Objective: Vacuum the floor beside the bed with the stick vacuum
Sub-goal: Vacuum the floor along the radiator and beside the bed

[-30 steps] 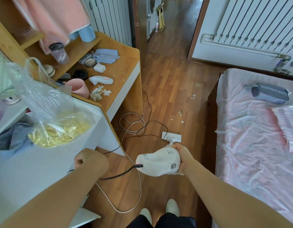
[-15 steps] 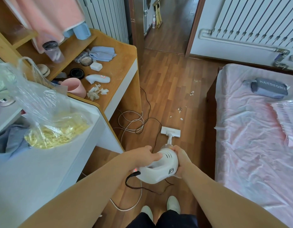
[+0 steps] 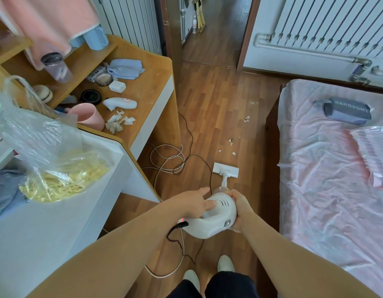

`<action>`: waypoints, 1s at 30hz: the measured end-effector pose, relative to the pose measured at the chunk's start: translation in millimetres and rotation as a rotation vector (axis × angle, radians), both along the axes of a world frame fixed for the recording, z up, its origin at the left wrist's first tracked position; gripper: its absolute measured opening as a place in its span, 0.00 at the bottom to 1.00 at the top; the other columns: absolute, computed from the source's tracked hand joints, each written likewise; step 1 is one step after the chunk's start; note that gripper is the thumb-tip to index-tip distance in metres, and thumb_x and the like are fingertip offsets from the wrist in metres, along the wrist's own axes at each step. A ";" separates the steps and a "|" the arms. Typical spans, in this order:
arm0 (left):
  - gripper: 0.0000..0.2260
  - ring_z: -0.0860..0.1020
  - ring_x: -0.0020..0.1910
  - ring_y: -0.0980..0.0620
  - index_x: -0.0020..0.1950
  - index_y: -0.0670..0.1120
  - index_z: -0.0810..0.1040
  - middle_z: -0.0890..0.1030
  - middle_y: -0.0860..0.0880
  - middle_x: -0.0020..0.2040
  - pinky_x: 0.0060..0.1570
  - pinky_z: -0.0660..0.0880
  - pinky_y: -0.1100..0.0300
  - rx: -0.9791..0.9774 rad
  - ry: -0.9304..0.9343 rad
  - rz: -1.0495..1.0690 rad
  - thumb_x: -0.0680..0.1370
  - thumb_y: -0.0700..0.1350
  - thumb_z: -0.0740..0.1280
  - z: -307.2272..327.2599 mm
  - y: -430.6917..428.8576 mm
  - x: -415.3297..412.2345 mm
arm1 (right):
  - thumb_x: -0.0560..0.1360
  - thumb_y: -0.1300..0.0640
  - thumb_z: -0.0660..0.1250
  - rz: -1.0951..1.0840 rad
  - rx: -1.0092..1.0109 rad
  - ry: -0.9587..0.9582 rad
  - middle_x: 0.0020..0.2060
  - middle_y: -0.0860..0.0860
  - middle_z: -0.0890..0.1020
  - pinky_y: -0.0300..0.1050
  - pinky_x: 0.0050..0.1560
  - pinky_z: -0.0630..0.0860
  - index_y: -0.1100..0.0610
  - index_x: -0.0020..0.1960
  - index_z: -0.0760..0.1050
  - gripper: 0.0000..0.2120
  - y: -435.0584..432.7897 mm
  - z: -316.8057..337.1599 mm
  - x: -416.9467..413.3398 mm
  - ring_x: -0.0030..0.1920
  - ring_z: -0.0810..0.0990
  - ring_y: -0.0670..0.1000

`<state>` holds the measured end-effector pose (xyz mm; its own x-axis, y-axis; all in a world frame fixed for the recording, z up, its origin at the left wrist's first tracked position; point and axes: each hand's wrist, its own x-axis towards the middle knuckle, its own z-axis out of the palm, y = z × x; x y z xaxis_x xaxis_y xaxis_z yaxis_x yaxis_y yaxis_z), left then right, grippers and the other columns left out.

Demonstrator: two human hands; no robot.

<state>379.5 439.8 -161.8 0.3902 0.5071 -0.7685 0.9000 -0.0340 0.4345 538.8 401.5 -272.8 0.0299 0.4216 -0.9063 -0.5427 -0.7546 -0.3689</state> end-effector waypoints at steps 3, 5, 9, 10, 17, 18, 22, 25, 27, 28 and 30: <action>0.29 0.62 0.75 0.44 0.80 0.52 0.46 0.59 0.47 0.78 0.70 0.62 0.51 0.007 0.016 -0.040 0.82 0.59 0.52 -2.8 8.0 8.1 | 0.76 0.48 0.67 0.016 -0.007 -0.001 0.43 0.60 0.84 0.56 0.41 0.80 0.57 0.59 0.79 0.17 9.8 -3.4 9.0 0.43 0.83 0.61; 0.29 0.64 0.74 0.45 0.80 0.52 0.46 0.60 0.47 0.78 0.69 0.63 0.52 0.004 0.030 -0.058 0.82 0.59 0.52 -4.2 14.2 18.5 | 0.76 0.48 0.67 0.035 -0.007 -0.009 0.42 0.60 0.84 0.55 0.42 0.79 0.57 0.58 0.79 0.16 18.8 -3.6 19.0 0.42 0.82 0.61; 0.29 0.64 0.73 0.44 0.80 0.52 0.45 0.61 0.46 0.78 0.68 0.64 0.53 0.010 0.025 -0.030 0.82 0.58 0.52 -6.7 36.0 44.0 | 0.76 0.48 0.66 0.058 0.002 -0.031 0.40 0.60 0.84 0.56 0.44 0.79 0.58 0.55 0.79 0.15 46.1 -4.4 43.2 0.41 0.82 0.61; 0.29 0.65 0.73 0.44 0.80 0.52 0.45 0.61 0.46 0.78 0.67 0.64 0.53 0.010 0.024 -0.013 0.83 0.57 0.52 -7.7 43.0 51.5 | 0.76 0.49 0.66 0.062 0.001 -0.034 0.39 0.60 0.84 0.56 0.43 0.79 0.58 0.55 0.79 0.15 55.6 -5.8 50.4 0.41 0.82 0.61; 0.31 0.68 0.71 0.44 0.80 0.52 0.44 0.63 0.46 0.77 0.65 0.66 0.53 -0.015 0.075 0.014 0.82 0.59 0.53 -15.0 89.3 86.5 | 0.75 0.49 0.68 0.068 -0.038 -0.002 0.35 0.59 0.85 0.54 0.40 0.80 0.59 0.55 0.79 0.15 102.2 -8.9 84.2 0.40 0.83 0.60; 0.31 0.68 0.71 0.44 0.80 0.51 0.45 0.63 0.46 0.77 0.66 0.66 0.53 -0.012 0.088 0.015 0.82 0.59 0.53 -14.5 96.3 90.3 | 0.76 0.50 0.67 0.070 -0.038 0.003 0.34 0.59 0.85 0.54 0.40 0.79 0.59 0.54 0.79 0.13 108.2 -7.2 87.1 0.40 0.83 0.60; 0.31 0.68 0.71 0.44 0.80 0.49 0.47 0.64 0.44 0.76 0.66 0.66 0.54 0.046 0.082 0.059 0.82 0.58 0.54 -14.0 131.3 113.9 | 0.77 0.50 0.66 0.078 -0.011 -0.006 0.34 0.59 0.84 0.54 0.40 0.78 0.58 0.51 0.79 0.11 145.7 -1.9 109.8 0.39 0.82 0.60; 0.31 0.70 0.69 0.45 0.80 0.50 0.47 0.66 0.45 0.75 0.64 0.67 0.55 0.026 0.086 0.040 0.82 0.59 0.53 -15.7 147.0 130.9 | 0.76 0.51 0.67 0.088 -0.012 -0.015 0.37 0.59 0.84 0.54 0.40 0.78 0.58 0.51 0.79 0.11 166.1 -2.1 128.0 0.40 0.82 0.60; 0.31 0.74 0.65 0.45 0.80 0.51 0.45 0.68 0.45 0.74 0.61 0.70 0.55 0.011 0.106 0.024 0.81 0.60 0.54 -16.7 152.1 138.6 | 0.75 0.52 0.67 0.084 -0.036 -0.004 0.38 0.60 0.84 0.54 0.41 0.79 0.58 0.52 0.79 0.11 169.9 -2.5 135.8 0.40 0.82 0.60; 0.32 0.75 0.64 0.45 0.79 0.51 0.45 0.68 0.44 0.74 0.60 0.71 0.55 0.004 0.117 0.003 0.81 0.59 0.55 -16.2 153.1 139.6 | 0.75 0.52 0.68 0.078 -0.050 0.008 0.39 0.60 0.84 0.55 0.41 0.79 0.59 0.52 0.79 0.12 168.8 -1.3 136.5 0.40 0.82 0.60; 0.31 0.76 0.60 0.45 0.79 0.51 0.43 0.69 0.44 0.73 0.58 0.73 0.55 -0.022 0.154 -0.050 0.82 0.58 0.55 -14.4 156.0 141.0 | 0.74 0.52 0.69 0.077 -0.083 0.038 0.39 0.60 0.84 0.56 0.43 0.80 0.59 0.53 0.79 0.13 165.8 1.2 137.4 0.41 0.82 0.61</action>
